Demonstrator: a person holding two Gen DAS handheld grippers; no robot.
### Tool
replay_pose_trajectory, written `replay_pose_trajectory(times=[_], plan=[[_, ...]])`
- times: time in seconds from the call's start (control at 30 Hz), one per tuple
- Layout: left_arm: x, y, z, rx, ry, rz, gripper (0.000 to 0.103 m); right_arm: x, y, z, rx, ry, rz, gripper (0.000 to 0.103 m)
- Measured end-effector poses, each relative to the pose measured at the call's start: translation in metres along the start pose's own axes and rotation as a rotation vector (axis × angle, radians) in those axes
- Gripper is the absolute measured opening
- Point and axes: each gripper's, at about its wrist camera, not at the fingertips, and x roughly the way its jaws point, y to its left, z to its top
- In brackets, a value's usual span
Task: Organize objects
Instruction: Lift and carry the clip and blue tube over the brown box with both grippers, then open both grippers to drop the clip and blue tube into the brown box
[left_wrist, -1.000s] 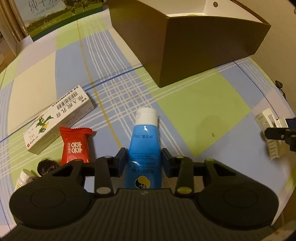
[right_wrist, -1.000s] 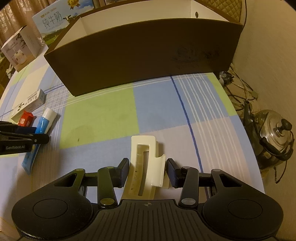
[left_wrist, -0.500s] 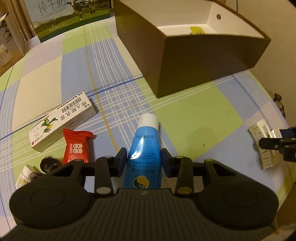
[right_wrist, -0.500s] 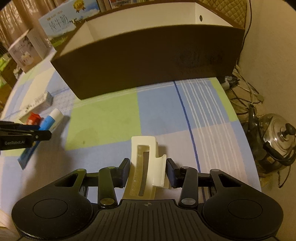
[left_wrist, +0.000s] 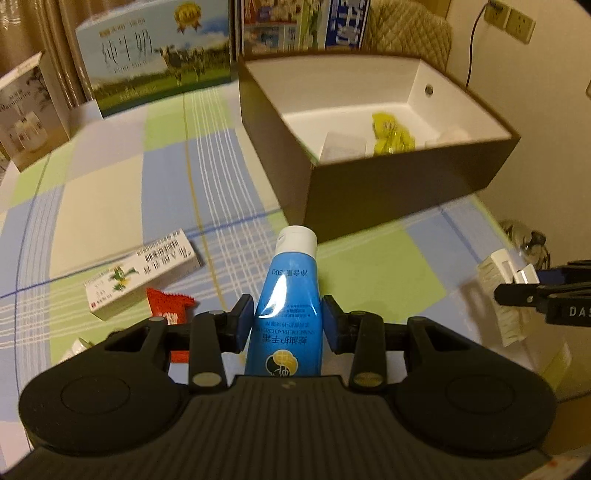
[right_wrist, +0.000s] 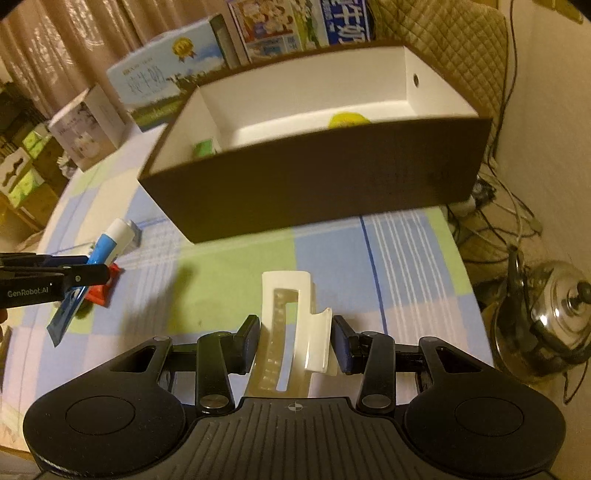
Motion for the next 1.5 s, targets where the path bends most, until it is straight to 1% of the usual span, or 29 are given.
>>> replay_pose_trajectory(times=[0.17, 0.33, 0.47, 0.63, 0.83, 0.93, 1.03, 1.17, 1.27, 1.5], plan=[[-0.019, -0.008, 0.014, -0.026, -0.045, -0.002, 0.034, -0.016, 0.001, 0.017, -0.035, -0.040, 0.042, 0.039], [-0.027, -0.021, 0.033, -0.033, -0.089, -0.006, 0.034, -0.027, 0.000, 0.043, -0.079, -0.086, 0.088, 0.039], [-0.026, -0.036, 0.053, -0.036, -0.119, -0.008, 0.034, -0.028, -0.006, 0.067, -0.097, -0.114, 0.115, 0.039], [-0.017, -0.052, 0.086, -0.035, -0.144, -0.013, 0.035, -0.021, -0.021, 0.103, -0.119, -0.145, 0.112, 0.039], [0.010, -0.075, 0.132, -0.039, -0.150, -0.017, 0.035, -0.003, -0.042, 0.149, -0.132, -0.164, 0.096, 0.039], [0.025, -0.086, 0.152, -0.044, -0.146, -0.031, 0.035, 0.010, -0.056, 0.168, -0.125, -0.165, 0.083, 0.039], [0.044, -0.097, 0.169, -0.042, -0.134, -0.019, 0.035, 0.023, -0.068, 0.183, -0.122, -0.159, 0.063, 0.039], [0.075, -0.107, 0.188, -0.054, -0.102, 0.001, 0.035, 0.044, -0.083, 0.198, -0.128, -0.136, 0.041, 0.039], [0.097, -0.113, 0.199, -0.071, -0.069, 0.002, 0.035, 0.061, -0.094, 0.205, -0.132, -0.111, 0.025, 0.039], [0.139, -0.123, 0.216, -0.107, -0.013, 0.035, 0.035, 0.092, -0.109, 0.220, -0.164, -0.064, -0.005, 0.039]])
